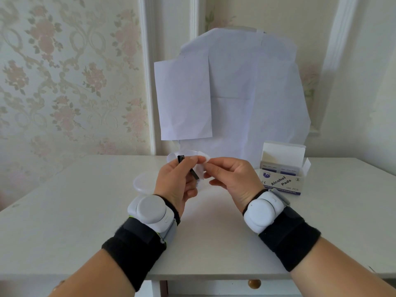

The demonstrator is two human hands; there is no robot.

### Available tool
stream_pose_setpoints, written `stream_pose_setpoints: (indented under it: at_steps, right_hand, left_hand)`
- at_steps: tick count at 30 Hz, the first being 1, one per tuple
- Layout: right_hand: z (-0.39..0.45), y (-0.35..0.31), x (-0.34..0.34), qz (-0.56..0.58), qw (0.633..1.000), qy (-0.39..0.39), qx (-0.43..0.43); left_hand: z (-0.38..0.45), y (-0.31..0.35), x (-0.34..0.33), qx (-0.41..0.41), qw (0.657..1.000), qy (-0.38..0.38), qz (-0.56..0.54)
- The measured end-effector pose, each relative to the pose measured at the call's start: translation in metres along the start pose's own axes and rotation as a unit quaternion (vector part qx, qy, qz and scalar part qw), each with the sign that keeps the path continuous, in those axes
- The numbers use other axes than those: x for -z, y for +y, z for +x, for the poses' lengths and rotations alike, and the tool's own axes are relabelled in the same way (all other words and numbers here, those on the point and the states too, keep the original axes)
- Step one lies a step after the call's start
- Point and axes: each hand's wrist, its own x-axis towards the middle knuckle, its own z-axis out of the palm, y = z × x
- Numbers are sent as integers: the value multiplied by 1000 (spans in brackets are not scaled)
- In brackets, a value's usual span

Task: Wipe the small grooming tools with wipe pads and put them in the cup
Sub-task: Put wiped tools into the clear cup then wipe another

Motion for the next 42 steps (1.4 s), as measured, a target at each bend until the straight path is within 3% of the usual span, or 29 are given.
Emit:
stream_pose_setpoints:
  at_steps: [7, 16, 20, 24, 29, 38, 42]
  right_hand:
    - [3, -4, -1, 181, 978, -54, -84]
    - [6, 0, 2, 218, 969, -27, -109]
    - [8, 3, 3, 167, 981, 48, -89]
    - [11, 4, 5, 37, 989, 141, -2]
    - [0, 0, -6, -109, 989, 72, 69]
    - [-8, -4, -8, -112, 980, 8, 165]
    - [-6, -3, -6, -131, 975, 50, 170]
  left_hand:
    - [1, -3, -2, 9, 1000, -21, 20]
    - [1, -5, -2, 19, 999, -49, 13]
    - [3, -5, -3, 23, 999, -38, -12]
    - [4, -7, -2, 2, 999, -16, -29]
    - [7, -13, -2, -35, 999, -22, 20]
    - [8, -15, 2, -93, 990, -32, 105]
    - [6, -14, 1, -98, 989, -47, 99]
